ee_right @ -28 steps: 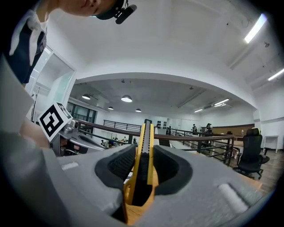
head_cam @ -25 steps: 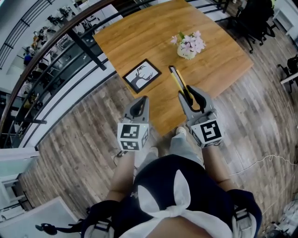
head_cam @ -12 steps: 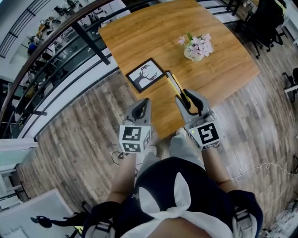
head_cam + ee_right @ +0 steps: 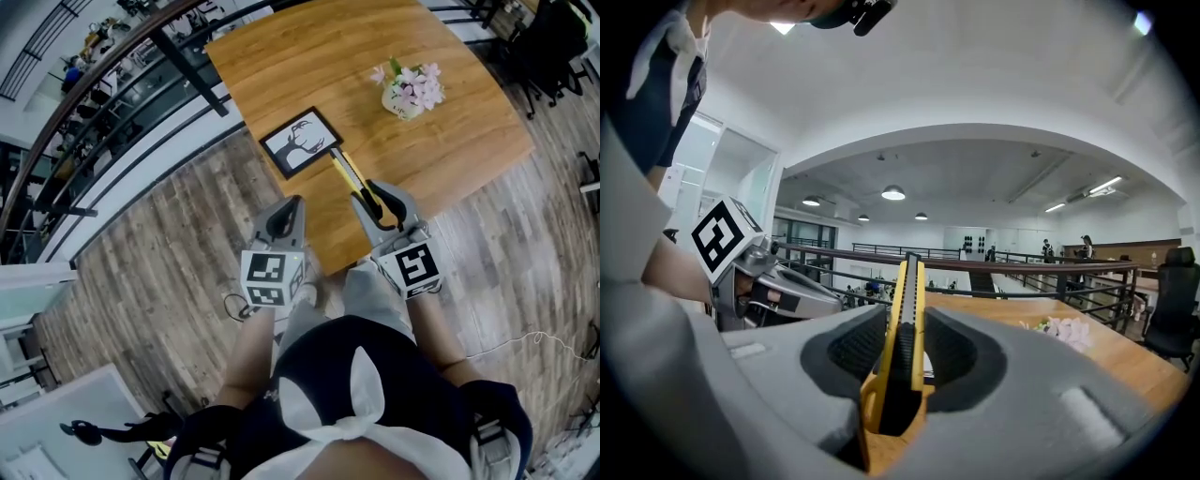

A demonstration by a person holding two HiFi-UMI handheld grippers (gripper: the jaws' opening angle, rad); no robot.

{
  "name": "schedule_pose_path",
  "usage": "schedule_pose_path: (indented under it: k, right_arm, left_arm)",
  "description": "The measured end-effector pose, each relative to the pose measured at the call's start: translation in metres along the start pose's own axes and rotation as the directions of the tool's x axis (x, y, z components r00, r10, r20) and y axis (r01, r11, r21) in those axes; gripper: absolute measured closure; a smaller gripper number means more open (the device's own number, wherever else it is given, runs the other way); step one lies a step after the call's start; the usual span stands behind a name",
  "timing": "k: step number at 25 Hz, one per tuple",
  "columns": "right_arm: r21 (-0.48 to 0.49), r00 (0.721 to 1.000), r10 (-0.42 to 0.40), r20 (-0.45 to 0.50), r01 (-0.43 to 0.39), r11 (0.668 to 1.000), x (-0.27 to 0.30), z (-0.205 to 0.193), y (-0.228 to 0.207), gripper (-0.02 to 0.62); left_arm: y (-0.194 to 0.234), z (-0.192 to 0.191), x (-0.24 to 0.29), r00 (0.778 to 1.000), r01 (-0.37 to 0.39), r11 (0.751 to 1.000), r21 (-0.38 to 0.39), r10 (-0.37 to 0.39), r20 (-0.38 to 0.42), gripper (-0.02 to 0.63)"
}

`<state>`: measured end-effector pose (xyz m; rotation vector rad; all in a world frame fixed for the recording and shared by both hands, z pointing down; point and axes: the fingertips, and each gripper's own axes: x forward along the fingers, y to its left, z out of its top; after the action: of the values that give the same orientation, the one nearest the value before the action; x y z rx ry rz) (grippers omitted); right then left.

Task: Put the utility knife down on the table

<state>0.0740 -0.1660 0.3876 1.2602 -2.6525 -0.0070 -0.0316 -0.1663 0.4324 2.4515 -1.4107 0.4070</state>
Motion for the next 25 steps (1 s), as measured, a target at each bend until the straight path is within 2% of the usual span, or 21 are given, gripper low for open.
schedule_pose_path:
  k: [16,25]
  right_arm:
    - [0.039,0.992,0.074,-0.106,-0.07,0.997,0.024,-0.049,0.008,0.472]
    - [0.05,0.988,0.097,-0.118,-0.092,0.995,0.032,-0.066,0.012,0.472]
  left_arm:
    - [0.002,-0.031,0.01,0.998,-0.016,1.0,-0.013,0.015,-0.064,0.586]
    - [-0.004,-0.041,0.015,0.997,-0.01,1.0,-0.02,0.008,-0.078,0.586]
